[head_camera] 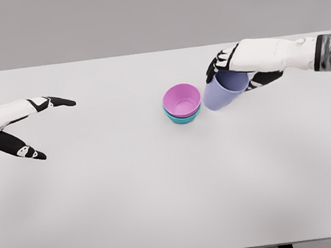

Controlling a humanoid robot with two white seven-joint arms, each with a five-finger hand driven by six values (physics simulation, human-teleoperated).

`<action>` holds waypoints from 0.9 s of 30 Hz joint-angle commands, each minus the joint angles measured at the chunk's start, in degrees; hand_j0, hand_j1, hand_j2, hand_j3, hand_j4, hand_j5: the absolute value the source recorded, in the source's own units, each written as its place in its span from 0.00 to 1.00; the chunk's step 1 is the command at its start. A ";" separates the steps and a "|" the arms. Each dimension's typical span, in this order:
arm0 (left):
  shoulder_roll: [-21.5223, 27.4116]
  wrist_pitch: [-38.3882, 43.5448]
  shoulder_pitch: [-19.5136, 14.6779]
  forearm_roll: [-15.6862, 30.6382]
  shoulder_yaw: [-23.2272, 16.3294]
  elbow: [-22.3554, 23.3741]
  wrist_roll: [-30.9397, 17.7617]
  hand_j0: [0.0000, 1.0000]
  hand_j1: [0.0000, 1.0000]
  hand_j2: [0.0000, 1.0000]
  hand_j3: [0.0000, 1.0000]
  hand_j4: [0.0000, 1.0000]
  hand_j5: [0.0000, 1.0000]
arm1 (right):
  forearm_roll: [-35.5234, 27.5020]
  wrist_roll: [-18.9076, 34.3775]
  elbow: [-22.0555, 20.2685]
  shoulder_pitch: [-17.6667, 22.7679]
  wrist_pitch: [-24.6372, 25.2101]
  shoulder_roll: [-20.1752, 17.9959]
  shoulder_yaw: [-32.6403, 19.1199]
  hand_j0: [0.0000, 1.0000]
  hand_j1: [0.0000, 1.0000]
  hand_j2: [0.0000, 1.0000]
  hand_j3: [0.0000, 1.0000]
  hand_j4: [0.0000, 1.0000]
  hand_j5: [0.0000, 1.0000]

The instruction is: Stacking bowl and cup with both arms

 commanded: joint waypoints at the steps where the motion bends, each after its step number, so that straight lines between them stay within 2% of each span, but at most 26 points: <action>1: 0.06 0.14 0.00 0.45 0.05 -0.01 0.02 1.00 1.00 1.00 1.00 1.00 1.00 | -0.11 -0.01 0.67 0.00 0.18 1.98 -0.19 0.54 0.54 0.54 0.54 0.54 0.54; 5: 0.06 0.14 0.00 0.45 0.05 -0.01 0.02 1.00 1.00 1.00 1.00 1.00 1.00 | -0.03 -0.01 2.96 -1.67 0.18 5.76 -0.19 0.54 0.54 0.54 0.54 0.54 0.54; 11: 0.06 0.14 0.00 0.45 0.05 -0.01 0.02 1.00 1.00 1.00 1.00 1.00 1.00 | -0.03 -0.01 3.05 -3.43 0.18 7.70 -0.19 0.54 0.54 0.54 0.54 0.54 0.54; 16: 0.06 0.14 0.00 0.45 0.05 -0.01 0.02 1.00 1.00 1.00 1.00 1.00 1.00 | 1.82 -0.01 8.41 -4.40 0.18 11.65 -0.10 0.55 0.55 0.55 0.55 0.55 0.55; 20: 0.06 0.14 0.00 0.45 0.05 -0.01 0.02 1.00 1.00 1.00 1.00 1.00 1.00 | 2.26 -0.01 9.37 -4.66 0.18 12.62 0.07 0.55 0.55 0.55 0.55 0.55 0.55; 23: 0.06 0.14 0.00 0.45 0.05 -0.01 0.02 1.00 1.00 1.00 1.00 1.00 1.00 | 4.72 -0.01 12.37 -4.75 0.18 14.11 0.08 0.55 0.55 0.55 0.55 0.55 0.55; 27: -0.02 0.14 0.00 0.45 0.05 -0.01 0.02 1.00 1.00 1.00 1.00 1.00 1.00 | 5.07 -0.01 12.98 -4.75 0.18 14.64 0.51 0.55 0.55 0.55 0.55 0.55 0.55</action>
